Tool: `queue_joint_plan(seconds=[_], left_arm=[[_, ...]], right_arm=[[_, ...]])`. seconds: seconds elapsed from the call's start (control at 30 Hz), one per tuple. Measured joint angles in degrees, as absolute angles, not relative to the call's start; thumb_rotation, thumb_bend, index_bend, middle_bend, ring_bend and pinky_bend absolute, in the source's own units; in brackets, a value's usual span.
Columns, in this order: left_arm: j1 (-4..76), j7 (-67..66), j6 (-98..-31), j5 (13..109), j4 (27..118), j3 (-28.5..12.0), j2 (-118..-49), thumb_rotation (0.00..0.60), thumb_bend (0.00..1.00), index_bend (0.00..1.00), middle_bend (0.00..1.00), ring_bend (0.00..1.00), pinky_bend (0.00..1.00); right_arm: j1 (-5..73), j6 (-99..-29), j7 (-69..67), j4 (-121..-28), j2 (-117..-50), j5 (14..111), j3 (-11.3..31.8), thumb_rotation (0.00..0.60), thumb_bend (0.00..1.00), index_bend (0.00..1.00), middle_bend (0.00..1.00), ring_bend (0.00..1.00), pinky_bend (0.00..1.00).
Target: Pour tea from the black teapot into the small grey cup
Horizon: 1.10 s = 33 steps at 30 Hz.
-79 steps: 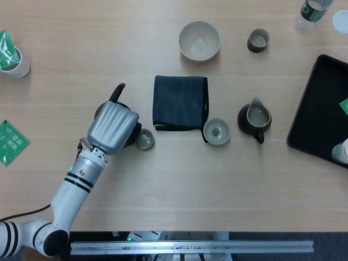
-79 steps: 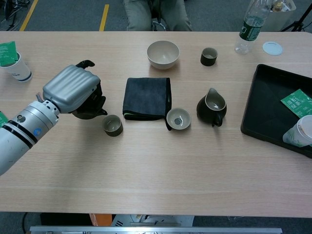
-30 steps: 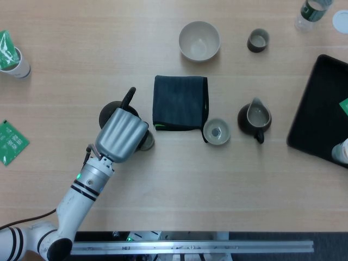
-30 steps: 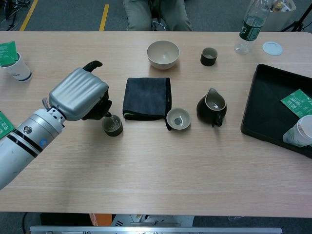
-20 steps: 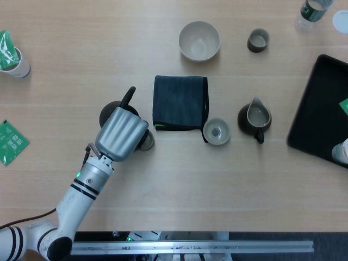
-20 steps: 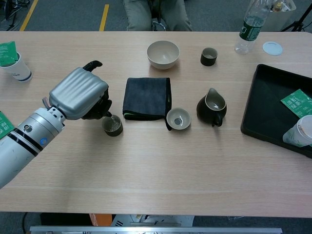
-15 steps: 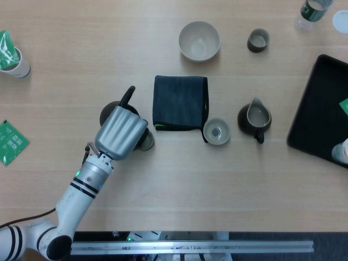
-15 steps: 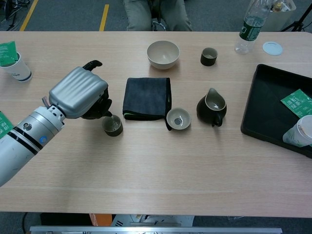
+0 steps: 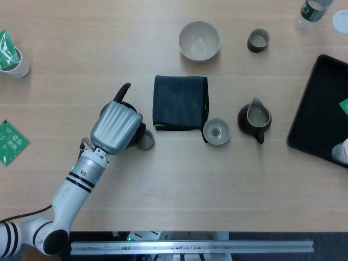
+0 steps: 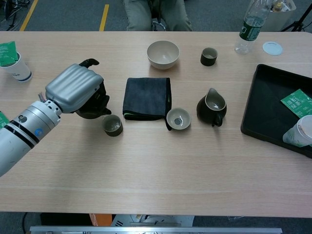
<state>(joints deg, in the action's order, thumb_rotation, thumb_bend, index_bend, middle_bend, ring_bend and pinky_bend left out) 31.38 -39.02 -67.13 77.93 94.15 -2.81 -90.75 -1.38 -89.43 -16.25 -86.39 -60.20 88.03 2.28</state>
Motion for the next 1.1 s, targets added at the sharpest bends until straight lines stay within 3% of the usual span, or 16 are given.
queue_joint_plan(seconds=[0.57, 1.1], left_arm=[[33.13, -27.26, -62.41, 74.23, 94.23, -6.14, -87.00, 0.519, 0.56, 0.93, 1.00, 0.87, 0.13], [33.97, -8.49, -59.51, 73.63, 84.63, -8.61, -86.26, 0.495, 0.56, 0.92, 1.00, 0.86, 0.13]], right_arm=[[-1.49, -89.37, -15.66, -86.98, -60.05, 87.56, 2.45, 0.600, 0.11, 0.32, 0.35, 0.22, 0.29], [-1.18, -88.80, -15.36, -87.09, -60.32, 87.40, 2.57, 0.600, 0.11, 0.32, 0.35, 0.22, 0.29]])
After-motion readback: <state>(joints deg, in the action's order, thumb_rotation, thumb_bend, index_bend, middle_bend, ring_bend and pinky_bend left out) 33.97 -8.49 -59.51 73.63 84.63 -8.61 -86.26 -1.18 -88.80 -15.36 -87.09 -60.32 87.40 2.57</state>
